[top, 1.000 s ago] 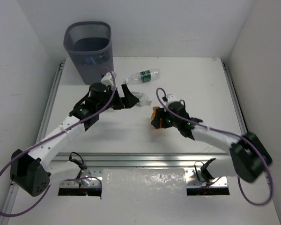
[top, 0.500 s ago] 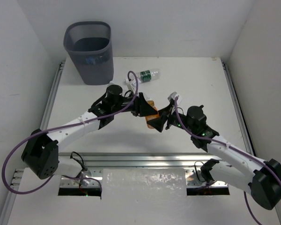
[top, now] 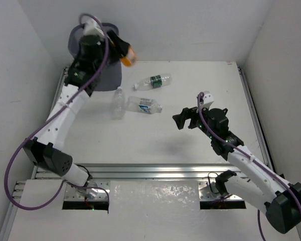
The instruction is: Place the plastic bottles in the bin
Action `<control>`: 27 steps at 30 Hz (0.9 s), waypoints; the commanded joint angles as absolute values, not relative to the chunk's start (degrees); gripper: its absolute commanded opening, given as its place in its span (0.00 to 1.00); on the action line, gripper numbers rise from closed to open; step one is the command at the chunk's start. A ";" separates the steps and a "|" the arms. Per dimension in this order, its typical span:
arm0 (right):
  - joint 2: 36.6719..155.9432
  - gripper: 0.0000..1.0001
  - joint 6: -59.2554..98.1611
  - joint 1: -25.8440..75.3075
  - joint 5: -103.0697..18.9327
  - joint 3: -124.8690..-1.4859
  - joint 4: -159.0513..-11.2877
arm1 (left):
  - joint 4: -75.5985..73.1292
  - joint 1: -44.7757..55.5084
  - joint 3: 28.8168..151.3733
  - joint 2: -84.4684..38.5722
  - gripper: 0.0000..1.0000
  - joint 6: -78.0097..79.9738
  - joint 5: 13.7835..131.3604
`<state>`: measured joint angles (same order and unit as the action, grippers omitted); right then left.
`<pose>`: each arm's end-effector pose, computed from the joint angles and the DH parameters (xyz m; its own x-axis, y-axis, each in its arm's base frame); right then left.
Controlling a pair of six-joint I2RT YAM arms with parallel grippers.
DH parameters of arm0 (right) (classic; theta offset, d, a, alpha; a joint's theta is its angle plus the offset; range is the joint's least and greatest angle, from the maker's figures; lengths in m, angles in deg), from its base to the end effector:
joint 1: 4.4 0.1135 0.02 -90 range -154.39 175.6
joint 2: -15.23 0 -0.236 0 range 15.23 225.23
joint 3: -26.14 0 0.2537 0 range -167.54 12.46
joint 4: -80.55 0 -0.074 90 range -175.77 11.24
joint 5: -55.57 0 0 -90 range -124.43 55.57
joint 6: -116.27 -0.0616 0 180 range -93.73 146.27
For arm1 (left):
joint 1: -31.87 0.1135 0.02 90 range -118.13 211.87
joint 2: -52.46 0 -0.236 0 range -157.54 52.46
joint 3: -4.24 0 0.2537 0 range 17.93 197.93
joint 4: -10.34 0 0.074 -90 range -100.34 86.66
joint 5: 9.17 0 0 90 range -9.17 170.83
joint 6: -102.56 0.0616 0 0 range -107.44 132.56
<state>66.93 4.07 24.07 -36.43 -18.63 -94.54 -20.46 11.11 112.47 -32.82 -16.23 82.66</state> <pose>0.2260 0.1250 0.2403 -0.3583 0.2352 -0.9035 -0.4007 0.8353 0.3764 0.3453 -0.1288 0.4291 -0.2683 -0.4131 -0.8703 0.2231 0.8522 -0.4733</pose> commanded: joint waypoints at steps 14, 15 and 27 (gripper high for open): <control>98.08 0.99 19.53 20.21 -48.66 -40.70 -89.81 | -20.56 33.71 157.32 -68.40 1.00 -6.43 99.47; 102.72 0.99 22.37 20.21 -49.54 -44.72 -89.20 | -21.26 33.62 156.80 -65.69 1.00 -6.25 99.12; 134.83 0.99 57.89 23.99 -61.32 -78.84 -68.99 | -20.32 32.39 101.92 -12.48 1.00 -20.11 81.55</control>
<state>131.63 45.40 22.13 -56.95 -73.89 -75.74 -24.90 32.95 114.50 -25.49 -13.85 88.84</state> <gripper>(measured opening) 0.986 0.995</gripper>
